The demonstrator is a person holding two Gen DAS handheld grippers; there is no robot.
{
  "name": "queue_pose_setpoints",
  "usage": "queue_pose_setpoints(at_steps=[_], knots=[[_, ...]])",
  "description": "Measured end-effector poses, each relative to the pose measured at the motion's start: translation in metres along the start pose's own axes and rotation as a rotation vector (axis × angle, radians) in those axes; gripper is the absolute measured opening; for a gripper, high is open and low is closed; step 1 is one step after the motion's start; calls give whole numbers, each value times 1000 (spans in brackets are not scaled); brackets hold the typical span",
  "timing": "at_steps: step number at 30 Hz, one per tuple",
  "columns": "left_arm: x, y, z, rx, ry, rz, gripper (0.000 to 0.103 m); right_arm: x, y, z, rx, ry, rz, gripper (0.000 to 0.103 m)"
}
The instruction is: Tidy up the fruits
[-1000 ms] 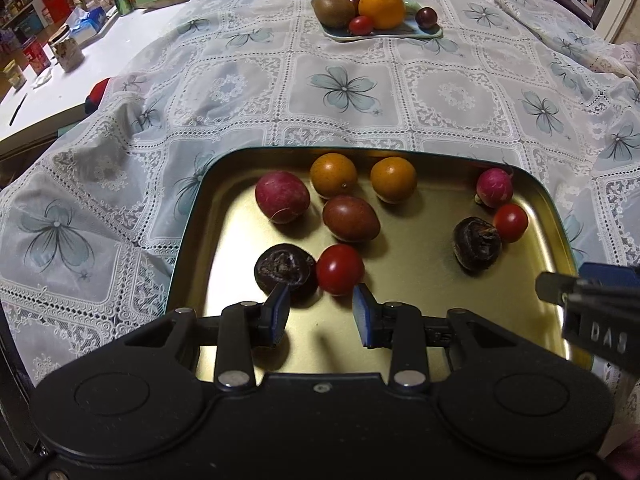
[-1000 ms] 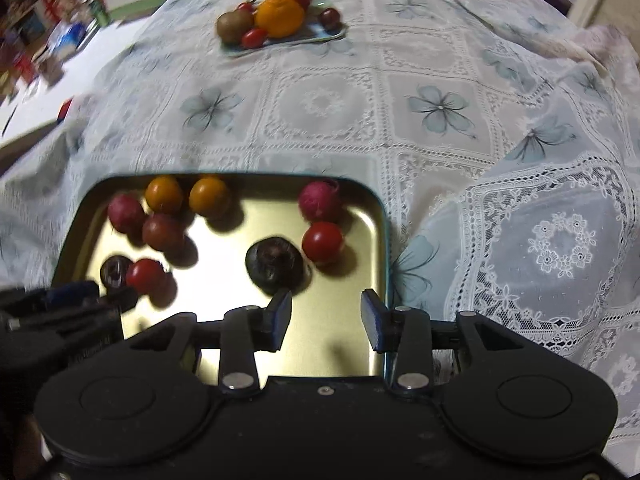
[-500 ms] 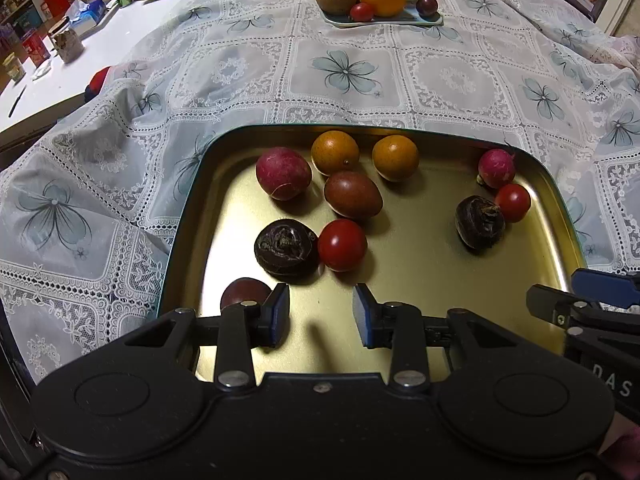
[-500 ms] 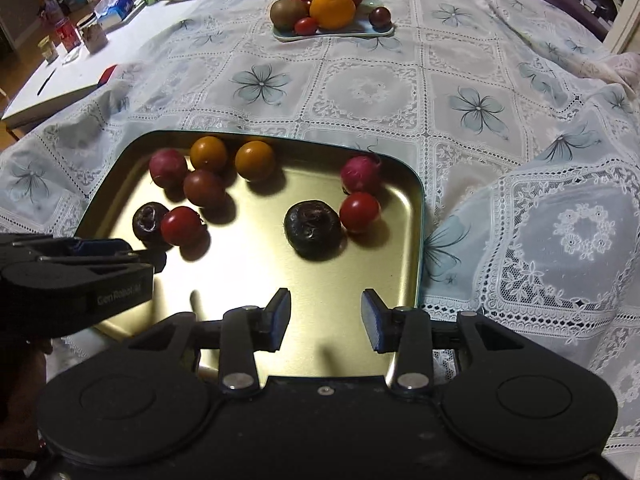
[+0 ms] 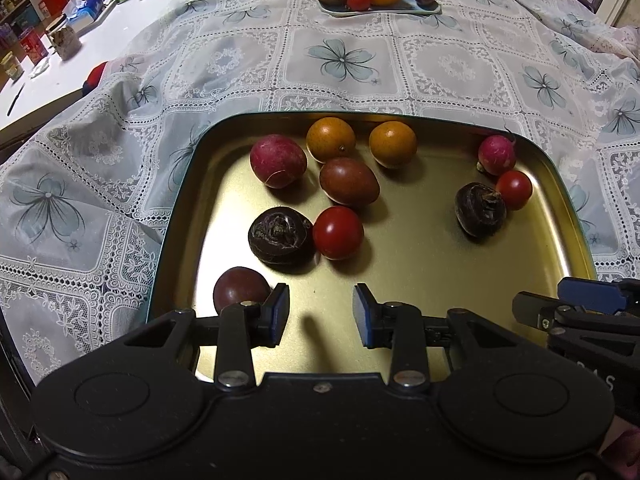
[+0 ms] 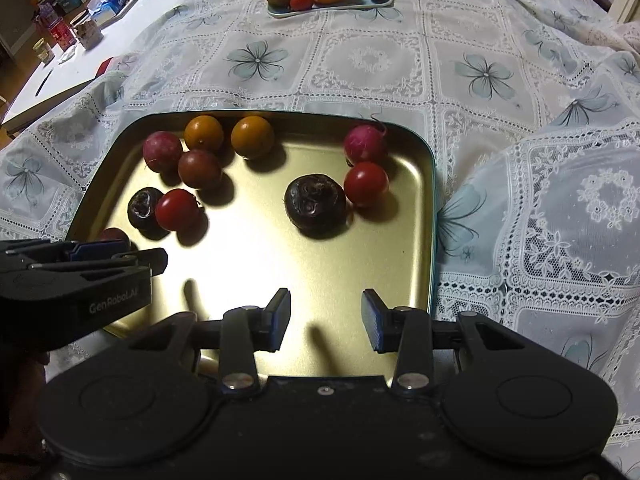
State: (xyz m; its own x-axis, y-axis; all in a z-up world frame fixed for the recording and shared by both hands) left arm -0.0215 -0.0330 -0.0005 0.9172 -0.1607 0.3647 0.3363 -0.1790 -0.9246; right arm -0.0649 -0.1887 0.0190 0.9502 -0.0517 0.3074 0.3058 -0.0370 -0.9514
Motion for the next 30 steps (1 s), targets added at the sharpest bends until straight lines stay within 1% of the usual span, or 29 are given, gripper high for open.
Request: queue_pose_setpoints(at_steps=[8,18,22,30], knots=[[0,-2,-1,1,3,-10,44,0,1,0,1,-2,2,42],[0,-2,0,-9,3,-5,43,-1,3,1,-1,1,15,42],[0,-1,0,-15,2,0,43,-1,4,1,-5,-1,11,42],[0,4,-2,-28,10,21,43,-1,8,3,0,-4,31,42]])
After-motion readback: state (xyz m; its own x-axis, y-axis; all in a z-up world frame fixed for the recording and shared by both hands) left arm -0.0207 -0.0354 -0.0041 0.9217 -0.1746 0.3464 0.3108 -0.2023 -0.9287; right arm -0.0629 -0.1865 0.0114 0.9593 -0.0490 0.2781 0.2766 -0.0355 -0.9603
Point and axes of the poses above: each gripper's, at about its wrist camera, not at the fingertips, and y roughly the way its jaws point, z to its left, x to its top, the point moved 1 cm from there along y, roughly the way its jaws point, and after that the axes turned 6 degrees about -x, right-handed, at the moved point
